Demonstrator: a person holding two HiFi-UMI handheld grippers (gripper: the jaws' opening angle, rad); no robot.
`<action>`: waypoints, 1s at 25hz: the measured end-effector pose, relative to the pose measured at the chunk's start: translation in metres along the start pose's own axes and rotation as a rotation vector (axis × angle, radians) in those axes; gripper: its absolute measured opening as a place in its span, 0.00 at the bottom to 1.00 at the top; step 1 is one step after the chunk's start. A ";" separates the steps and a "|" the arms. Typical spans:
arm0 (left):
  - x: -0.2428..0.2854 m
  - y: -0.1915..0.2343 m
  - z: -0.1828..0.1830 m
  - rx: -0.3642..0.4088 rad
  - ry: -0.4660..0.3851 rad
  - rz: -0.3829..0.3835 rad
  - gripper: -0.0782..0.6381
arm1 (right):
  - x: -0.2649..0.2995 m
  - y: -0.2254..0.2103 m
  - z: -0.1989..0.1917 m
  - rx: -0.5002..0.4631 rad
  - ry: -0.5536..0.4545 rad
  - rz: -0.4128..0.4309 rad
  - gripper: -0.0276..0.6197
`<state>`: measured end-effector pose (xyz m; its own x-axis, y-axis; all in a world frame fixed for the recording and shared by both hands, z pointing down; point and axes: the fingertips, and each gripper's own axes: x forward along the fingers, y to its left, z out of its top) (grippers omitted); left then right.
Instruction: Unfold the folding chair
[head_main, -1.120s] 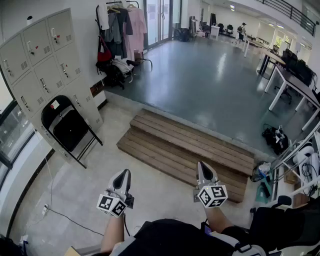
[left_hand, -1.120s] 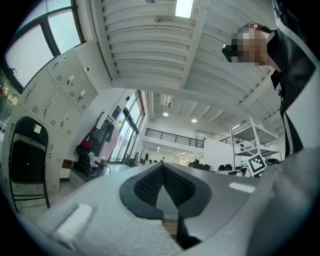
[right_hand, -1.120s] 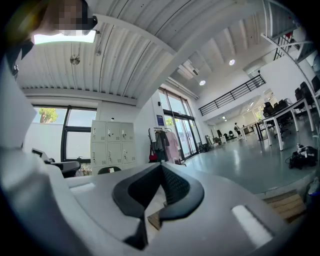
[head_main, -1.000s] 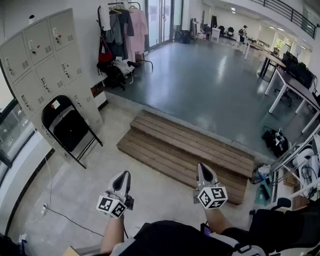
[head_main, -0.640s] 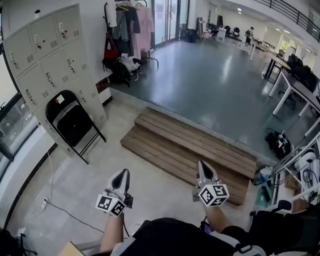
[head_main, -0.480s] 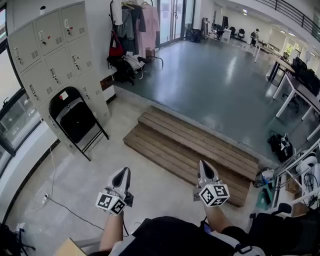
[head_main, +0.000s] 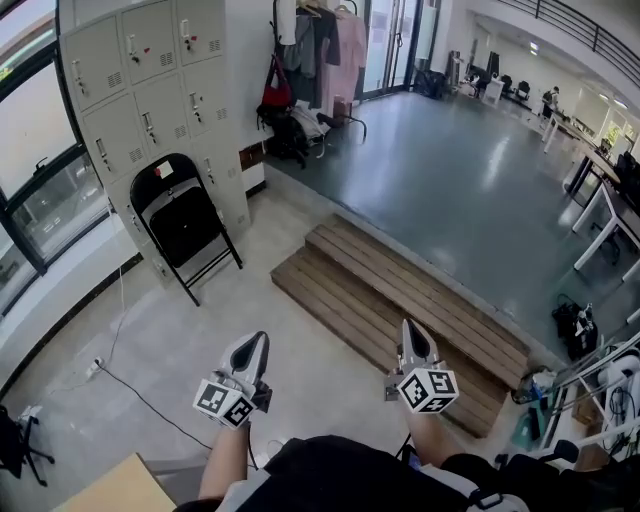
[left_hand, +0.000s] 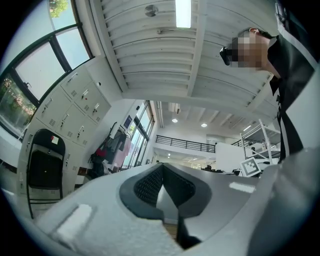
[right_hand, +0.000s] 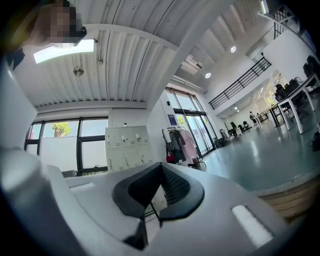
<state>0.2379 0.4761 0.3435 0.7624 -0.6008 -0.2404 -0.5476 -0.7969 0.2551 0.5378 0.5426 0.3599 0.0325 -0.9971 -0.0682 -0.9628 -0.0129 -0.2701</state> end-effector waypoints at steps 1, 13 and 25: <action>-0.007 0.005 0.003 0.003 -0.004 0.014 0.11 | 0.006 0.010 -0.002 0.002 0.003 0.016 0.05; -0.094 0.067 0.037 0.059 -0.025 0.170 0.11 | 0.071 0.153 -0.036 -0.027 0.041 0.276 0.05; -0.199 0.163 0.088 0.131 -0.070 0.411 0.11 | 0.110 0.270 -0.074 -0.043 0.083 0.437 0.05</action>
<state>-0.0335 0.4596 0.3502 0.4492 -0.8689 -0.2079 -0.8431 -0.4893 0.2232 0.2617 0.4241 0.3509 -0.3994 -0.9124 -0.0895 -0.8917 0.4093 -0.1931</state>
